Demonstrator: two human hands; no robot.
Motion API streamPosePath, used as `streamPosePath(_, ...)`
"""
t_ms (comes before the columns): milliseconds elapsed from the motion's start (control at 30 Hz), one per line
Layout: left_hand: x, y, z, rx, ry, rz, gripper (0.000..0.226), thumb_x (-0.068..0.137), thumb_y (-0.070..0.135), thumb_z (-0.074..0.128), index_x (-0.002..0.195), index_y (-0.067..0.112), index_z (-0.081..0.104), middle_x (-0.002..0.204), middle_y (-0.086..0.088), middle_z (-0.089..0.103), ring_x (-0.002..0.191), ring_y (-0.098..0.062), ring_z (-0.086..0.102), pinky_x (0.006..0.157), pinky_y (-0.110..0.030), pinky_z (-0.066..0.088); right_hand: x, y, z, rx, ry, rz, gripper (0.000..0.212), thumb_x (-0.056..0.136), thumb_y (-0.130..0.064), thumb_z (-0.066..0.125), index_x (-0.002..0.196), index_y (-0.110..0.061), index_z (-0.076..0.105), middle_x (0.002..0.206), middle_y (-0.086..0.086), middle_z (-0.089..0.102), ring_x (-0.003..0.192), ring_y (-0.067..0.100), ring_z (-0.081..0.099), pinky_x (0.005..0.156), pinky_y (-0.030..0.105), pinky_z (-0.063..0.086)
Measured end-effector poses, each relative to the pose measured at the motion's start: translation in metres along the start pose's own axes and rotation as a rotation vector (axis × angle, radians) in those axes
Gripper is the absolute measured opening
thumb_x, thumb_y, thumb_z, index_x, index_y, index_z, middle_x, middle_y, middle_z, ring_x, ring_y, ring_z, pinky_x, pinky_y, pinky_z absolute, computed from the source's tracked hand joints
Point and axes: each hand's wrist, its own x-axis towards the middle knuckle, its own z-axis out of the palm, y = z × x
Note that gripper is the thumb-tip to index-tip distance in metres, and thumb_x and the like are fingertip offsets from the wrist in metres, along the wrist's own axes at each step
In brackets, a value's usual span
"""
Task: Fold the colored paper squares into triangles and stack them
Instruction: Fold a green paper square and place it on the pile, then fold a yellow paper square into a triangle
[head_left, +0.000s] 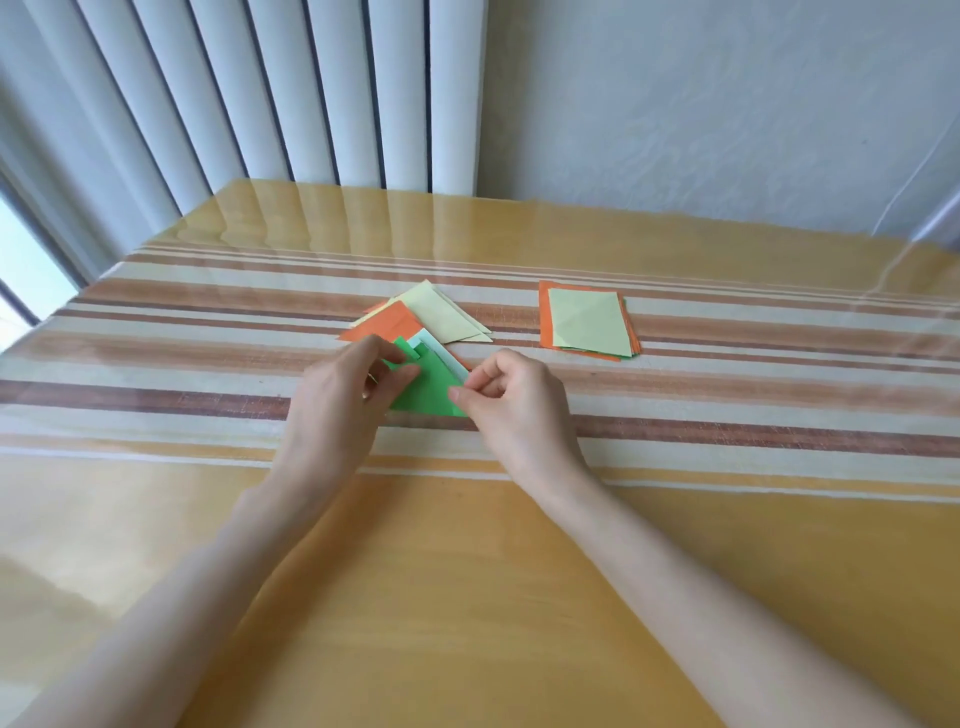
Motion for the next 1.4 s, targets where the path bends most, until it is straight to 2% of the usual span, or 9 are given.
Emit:
streamPosePath(100, 0.003, -0.016, -0.003, 0.037, -0.009, -0.002, 0.017, 0.085, 0.014, 0.071, 0.099, 0.007, 0.064, 0.089, 0.002, 0.057, 0.070, -0.023, 0.057, 0.066, -0.033, 0.046, 0.009, -0.005, 0.020, -0.021, 0.024, 0.020, 0.024, 0.082, -0.023, 0.073, 0.068, -0.024, 0.054, 0.063, -0.015, 0.054, 0.080, 0.020, 0.061, 0.082, 0.041, 0.048)
streamPosePath(367, 0.000, -0.040, 0.007, 0.232, -0.021, 0.041, 0.023, 0.081, 0.005, 0.071, 0.102, 0.010, 0.067, 0.101, -0.009, 0.056, 0.081, -0.035, 0.061, 0.075, -0.043, 0.044, 0.022, 0.007, 0.043, -0.503, 0.094, -0.115, 0.013, 0.089, -0.035, 0.064, 0.094, -0.024, 0.060, 0.102, -0.007, 0.060, 0.104, 0.022, 0.044, 0.079, 0.032, 0.025)
streamPosePath(500, -0.003, -0.041, 0.008, 0.454, 0.005, 0.291, 0.033, 0.074, 0.005, 0.051, 0.090, 0.018, 0.076, 0.093, -0.004, 0.065, 0.079, -0.030, 0.060, 0.070, -0.042, 0.048, 0.026, 0.013, 0.044, -0.605, 0.124, -0.436, 0.016, 0.069, -0.007, 0.081, 0.077, -0.018, 0.072, 0.082, -0.001, 0.057, 0.084, 0.027, 0.052, 0.071, 0.032, 0.031)
streamPosePath(667, -0.006, -0.036, 0.008, 0.514, -0.046, 0.291, 0.044, 0.074, 0.015, 0.034, 0.082, 0.018, 0.076, 0.081, -0.003, 0.063, 0.071, -0.028, 0.059, 0.066, -0.039, 0.047, 0.021, 0.022, 0.039, -0.736, 0.031, -0.644, 0.041, 0.071, 0.001, 0.037, 0.082, -0.011, 0.075, 0.074, 0.002, 0.056, 0.074, 0.028, 0.056, 0.069, 0.033, 0.025)
streamPosePath(733, -0.009, -0.034, 0.009, 0.568, -0.043, 0.272, 0.038, 0.074, 0.015, 0.038, 0.078, 0.017, 0.075, 0.080, -0.003, 0.062, 0.073, -0.029, 0.058, 0.068, -0.039, 0.046, 0.016, 0.016, 0.033, -0.793, -0.062, -0.658, 0.039, 0.069, 0.006, 0.049, 0.096, -0.008, 0.074, 0.080, 0.005, 0.060, 0.078, 0.029, 0.059, 0.078, 0.035, 0.027)
streamPosePath(900, -0.007, -0.019, 0.015, 0.599, -0.078, 0.108, 0.018, 0.070, 0.013, 0.052, 0.079, 0.008, 0.066, 0.085, -0.009, 0.059, 0.077, -0.034, 0.058, 0.074, -0.045, 0.045, 0.017, 0.018, 0.000, -0.598, -0.339, -0.541, 0.043, 0.091, 0.005, 0.044, 0.128, -0.012, 0.060, 0.127, 0.002, 0.060, 0.125, 0.023, 0.041, 0.109, 0.030, 0.011)
streamPosePath(1133, -0.012, 0.034, 0.043, 0.413, 0.016, 0.296, 0.032, 0.077, 0.020, 0.037, 0.091, 0.008, 0.063, 0.109, -0.012, 0.059, 0.095, -0.032, 0.048, 0.081, -0.040, 0.035, 0.043, 0.068, -0.070, -0.448, 0.070, -0.304, 0.029, 0.092, -0.007, 0.060, 0.121, -0.007, 0.064, 0.122, 0.005, 0.061, 0.118, 0.024, 0.049, 0.097, 0.025, 0.033)
streamPosePath(1300, -0.022, 0.043, 0.053, 0.382, 0.048, 0.348, 0.031, 0.079, 0.017, 0.041, 0.097, 0.009, 0.065, 0.113, -0.010, 0.060, 0.095, -0.028, 0.049, 0.082, -0.036, 0.033, 0.066, 0.092, -0.082, -0.577, -0.056, -0.199, 0.050, 0.096, -0.028, 0.056, 0.142, -0.013, 0.044, 0.150, 0.003, 0.039, 0.141, 0.019, 0.028, 0.114, 0.029, 0.014)
streamPosePath(1400, -0.027, 0.037, 0.052, 0.387, -0.091, 0.449, 0.036, 0.082, 0.020, 0.042, 0.106, 0.012, 0.069, 0.109, -0.002, 0.066, 0.094, -0.024, 0.060, 0.080, -0.031, 0.035, 0.070, 0.098, -0.078, -0.634, -0.025, -0.251, 0.042, 0.097, -0.029, 0.054, 0.137, -0.016, 0.051, 0.144, 0.001, 0.048, 0.135, 0.015, 0.040, 0.117, 0.036, 0.009)
